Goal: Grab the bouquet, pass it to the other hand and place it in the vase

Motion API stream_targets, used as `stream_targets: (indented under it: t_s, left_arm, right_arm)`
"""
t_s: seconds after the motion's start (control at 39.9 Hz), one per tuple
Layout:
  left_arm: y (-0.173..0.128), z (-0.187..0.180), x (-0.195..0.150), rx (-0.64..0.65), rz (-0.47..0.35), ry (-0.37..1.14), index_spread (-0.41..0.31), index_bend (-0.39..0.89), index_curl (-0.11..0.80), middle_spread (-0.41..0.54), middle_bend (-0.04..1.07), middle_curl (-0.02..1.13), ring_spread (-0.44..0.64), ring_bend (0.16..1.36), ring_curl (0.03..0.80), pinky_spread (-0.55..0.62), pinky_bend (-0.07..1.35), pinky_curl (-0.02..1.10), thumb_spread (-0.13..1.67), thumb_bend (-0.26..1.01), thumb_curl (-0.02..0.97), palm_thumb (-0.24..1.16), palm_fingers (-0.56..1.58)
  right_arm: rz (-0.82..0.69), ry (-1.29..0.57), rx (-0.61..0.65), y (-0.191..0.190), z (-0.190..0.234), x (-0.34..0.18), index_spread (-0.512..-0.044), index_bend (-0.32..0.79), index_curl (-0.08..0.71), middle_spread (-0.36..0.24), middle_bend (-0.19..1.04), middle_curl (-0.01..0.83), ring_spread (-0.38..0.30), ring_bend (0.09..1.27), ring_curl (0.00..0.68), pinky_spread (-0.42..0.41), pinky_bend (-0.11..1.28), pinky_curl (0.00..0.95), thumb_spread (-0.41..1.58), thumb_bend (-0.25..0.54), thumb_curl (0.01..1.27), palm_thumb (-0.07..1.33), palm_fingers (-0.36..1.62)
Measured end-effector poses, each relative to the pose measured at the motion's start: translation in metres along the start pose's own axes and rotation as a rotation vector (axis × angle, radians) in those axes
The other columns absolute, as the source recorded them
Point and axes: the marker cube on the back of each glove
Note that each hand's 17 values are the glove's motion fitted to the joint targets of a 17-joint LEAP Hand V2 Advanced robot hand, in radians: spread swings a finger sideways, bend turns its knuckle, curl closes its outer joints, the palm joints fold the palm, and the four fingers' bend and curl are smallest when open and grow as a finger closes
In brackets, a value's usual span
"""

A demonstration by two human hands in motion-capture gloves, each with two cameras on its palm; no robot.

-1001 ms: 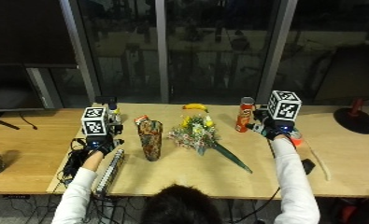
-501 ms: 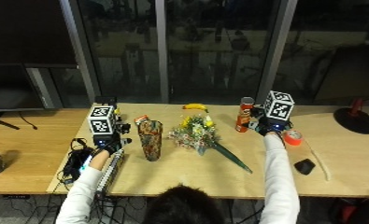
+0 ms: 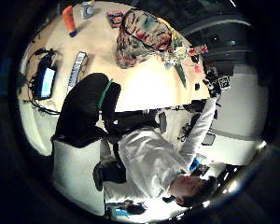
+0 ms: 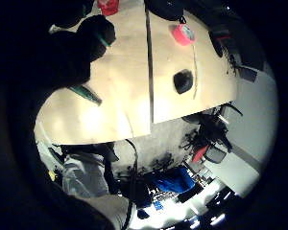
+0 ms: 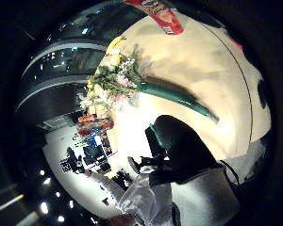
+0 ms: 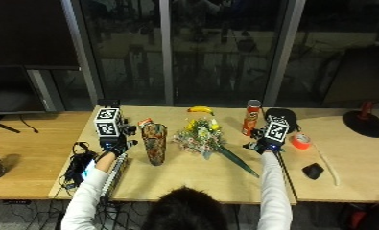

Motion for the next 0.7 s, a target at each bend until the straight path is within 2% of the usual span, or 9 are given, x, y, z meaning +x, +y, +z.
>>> stream_targets:
  t_s: [0.05, 0.18, 0.33, 0.4, 0.55, 0.7]
  left_arm:
    - [-0.003, 0.001, 0.003, 0.008, 0.000, 0.001, 0.070, 0.11, 0.160, 0.385, 0.20, 0.30, 0.50, 0.54, 0.211, 0.46, 0.38, 0.29, 1.14, -0.02, 0.294, 0.41, -0.07]
    - [-0.007, 0.004, 0.014, -0.007, 0.013, -0.004, 0.069, 0.13, 0.168, 0.387, 0.19, 0.30, 0.50, 0.53, 0.212, 0.46, 0.37, 0.29, 1.15, -0.02, 0.298, 0.41, -0.07]
    - [-0.009, 0.003, 0.022, -0.003, 0.037, 0.001, 0.068, 0.13, 0.176, 0.388, 0.19, 0.30, 0.50, 0.53, 0.214, 0.46, 0.36, 0.30, 1.16, -0.02, 0.300, 0.42, -0.07]
    - [-0.009, 0.004, 0.024, -0.007, 0.042, 0.007, 0.068, 0.12, 0.179, 0.389, 0.19, 0.30, 0.50, 0.53, 0.215, 0.46, 0.36, 0.30, 1.16, -0.02, 0.302, 0.42, -0.07]
    - [-0.012, 0.007, 0.023, -0.010, 0.039, 0.006, 0.068, 0.12, 0.183, 0.389, 0.19, 0.31, 0.50, 0.52, 0.218, 0.46, 0.36, 0.30, 1.16, -0.02, 0.305, 0.42, -0.06]
    - [-0.008, 0.005, 0.026, 0.001, 0.048, 0.015, 0.068, 0.12, 0.186, 0.390, 0.19, 0.30, 0.50, 0.52, 0.220, 0.46, 0.36, 0.30, 1.16, -0.02, 0.306, 0.42, -0.07]
  right_arm:
    - [-0.092, -0.009, 0.079, -0.015, 0.006, -0.001, -0.196, 0.04, 0.069, 0.035, 0.31, 0.359, 0.014, 0.67, 0.326, 0.262, 0.77, 0.375, 1.07, -0.019, 0.31, 0.51, 0.30]
    - [-0.113, -0.013, 0.024, -0.025, 0.031, -0.003, -0.187, 0.03, 0.056, 0.029, 0.32, 0.370, -0.002, 0.70, 0.338, 0.252, 0.79, 0.377, 1.07, -0.016, 0.32, 0.53, 0.30]
    - [-0.117, -0.033, 0.035, 0.017, 0.044, -0.020, -0.171, 0.05, 0.054, 0.025, 0.34, 0.382, -0.011, 0.70, 0.343, 0.243, 0.81, 0.377, 1.06, -0.016, 0.33, 0.55, 0.31]
    - [-0.150, -0.035, 0.070, 0.013, 0.054, -0.025, -0.161, 0.05, 0.056, 0.019, 0.33, 0.381, -0.019, 0.72, 0.347, 0.217, 0.82, 0.376, 1.06, -0.007, 0.33, 0.58, 0.36]
    - [-0.142, 0.017, -0.030, 0.011, 0.083, -0.031, -0.146, 0.05, 0.057, 0.015, 0.31, 0.387, -0.038, 0.75, 0.359, 0.167, 0.84, 0.379, 1.04, -0.010, 0.35, 0.63, 0.40]
    - [-0.112, 0.020, -0.016, 0.008, 0.097, -0.037, -0.146, 0.07, 0.067, 0.006, 0.31, 0.394, -0.048, 0.74, 0.363, 0.140, 0.83, 0.378, 1.02, -0.018, 0.36, 0.65, 0.42]
